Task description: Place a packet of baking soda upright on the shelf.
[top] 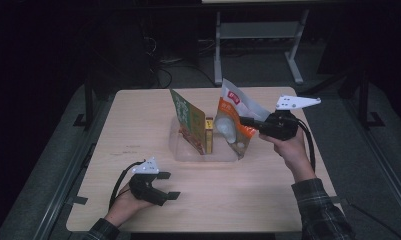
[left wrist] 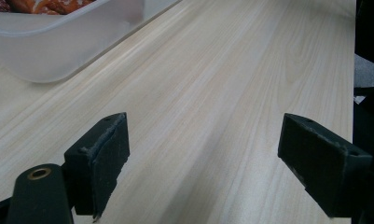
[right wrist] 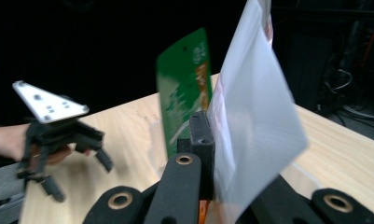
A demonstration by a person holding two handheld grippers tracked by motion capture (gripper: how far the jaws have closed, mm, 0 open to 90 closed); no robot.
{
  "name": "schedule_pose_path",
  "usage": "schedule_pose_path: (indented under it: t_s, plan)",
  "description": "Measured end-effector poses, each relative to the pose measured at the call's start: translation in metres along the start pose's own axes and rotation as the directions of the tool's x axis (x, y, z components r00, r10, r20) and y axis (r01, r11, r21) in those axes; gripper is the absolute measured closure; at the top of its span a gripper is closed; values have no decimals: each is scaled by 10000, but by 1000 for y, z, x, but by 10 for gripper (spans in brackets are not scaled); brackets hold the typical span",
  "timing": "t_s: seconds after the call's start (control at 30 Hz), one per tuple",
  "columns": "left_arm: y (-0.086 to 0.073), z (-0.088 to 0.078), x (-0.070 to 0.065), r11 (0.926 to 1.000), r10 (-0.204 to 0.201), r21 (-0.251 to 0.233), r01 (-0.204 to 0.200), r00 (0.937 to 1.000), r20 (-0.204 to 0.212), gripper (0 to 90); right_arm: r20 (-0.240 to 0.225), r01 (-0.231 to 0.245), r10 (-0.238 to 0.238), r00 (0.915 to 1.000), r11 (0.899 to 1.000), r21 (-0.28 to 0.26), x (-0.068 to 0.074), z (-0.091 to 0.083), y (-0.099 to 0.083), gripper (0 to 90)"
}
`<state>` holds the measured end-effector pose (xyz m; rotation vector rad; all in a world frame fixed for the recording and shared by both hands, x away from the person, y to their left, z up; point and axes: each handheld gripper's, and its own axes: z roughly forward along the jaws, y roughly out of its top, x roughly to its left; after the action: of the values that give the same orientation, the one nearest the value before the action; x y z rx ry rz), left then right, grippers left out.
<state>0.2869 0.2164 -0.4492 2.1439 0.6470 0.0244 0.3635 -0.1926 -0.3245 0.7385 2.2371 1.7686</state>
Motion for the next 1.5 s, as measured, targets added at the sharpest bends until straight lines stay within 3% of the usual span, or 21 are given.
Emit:
schedule_pose_path:
  t_s: [0.2,0.33,0.5,0.87,1.0,1.27,1.4,1.5]
  plan:
    - [0,1,0,10000,-34,-14,34,10000,5,160,185,-162,162,9997,9999,-38,-14,14,0,900]
    - [0,1,0,10000,22,25,-22,10000,7,160,485,-264,249,9985,9992,299,-24,23,-3,900]
    - [0,2,-1,10000,-33,43,33,10000,21,161,668,-376,352,9971,9987,347,-31,29,-7,900]
    - [1,3,-2,10000,66,74,-66,10000,41,160,697,-480,430,9966,9962,721,-34,40,-16,900]
    - [1,2,-2,9999,98,102,-99,9999,45,160,762,-266,189,9969,9945,1009,-32,45,-18,900]
    - [1,4,-3,9999,81,139,-82,9999,100,161,716,-363,282,9970,9928,1142,-33,48,-23,900]
    - [1,5,-4,9998,96,193,-98,9999,123,161,828,-379,260,9962,9887,1452,-35,51,-29,900]
    - [1,5,-4,9998,100,194,-103,9999,136,160,694,-587,499,9963,9895,1320,-38,51,-35,900]
